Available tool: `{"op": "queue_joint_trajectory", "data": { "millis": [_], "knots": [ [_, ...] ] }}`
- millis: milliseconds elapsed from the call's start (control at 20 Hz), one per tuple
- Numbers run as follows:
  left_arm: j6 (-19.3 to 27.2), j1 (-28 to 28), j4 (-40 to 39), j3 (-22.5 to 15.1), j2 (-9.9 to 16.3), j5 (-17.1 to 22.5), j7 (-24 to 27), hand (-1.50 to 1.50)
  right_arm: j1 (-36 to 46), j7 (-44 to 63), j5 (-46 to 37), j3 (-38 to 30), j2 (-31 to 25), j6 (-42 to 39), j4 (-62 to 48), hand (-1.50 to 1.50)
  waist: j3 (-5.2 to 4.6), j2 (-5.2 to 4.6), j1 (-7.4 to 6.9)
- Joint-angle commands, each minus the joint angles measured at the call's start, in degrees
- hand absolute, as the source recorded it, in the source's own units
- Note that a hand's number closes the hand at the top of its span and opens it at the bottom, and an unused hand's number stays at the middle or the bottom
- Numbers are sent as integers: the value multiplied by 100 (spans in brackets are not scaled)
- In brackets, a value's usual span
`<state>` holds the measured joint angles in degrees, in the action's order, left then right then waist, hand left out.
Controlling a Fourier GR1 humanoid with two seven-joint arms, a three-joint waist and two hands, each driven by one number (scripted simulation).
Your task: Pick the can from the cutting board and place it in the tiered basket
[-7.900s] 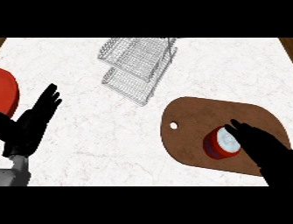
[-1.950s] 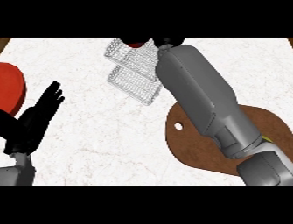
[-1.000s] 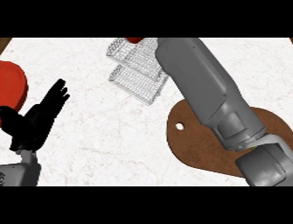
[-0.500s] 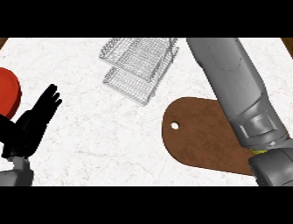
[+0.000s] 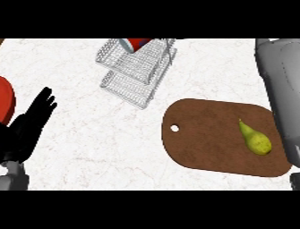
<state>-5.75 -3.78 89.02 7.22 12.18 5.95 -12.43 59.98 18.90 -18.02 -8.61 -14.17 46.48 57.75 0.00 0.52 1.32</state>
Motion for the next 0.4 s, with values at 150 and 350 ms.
{"op": "queue_joint_trajectory", "data": {
  "millis": [150,350],
  "knots": [
    [-257,156,81,199,194,163,120,0,-1396,542,396,-300,-1082,-949,1961,-150,0,-2,9],
    [-62,117,41,47,-21,-18,89,0,-2340,887,634,-439,-1389,-1429,3145,-150,0,-12,-16]
  ]
}}
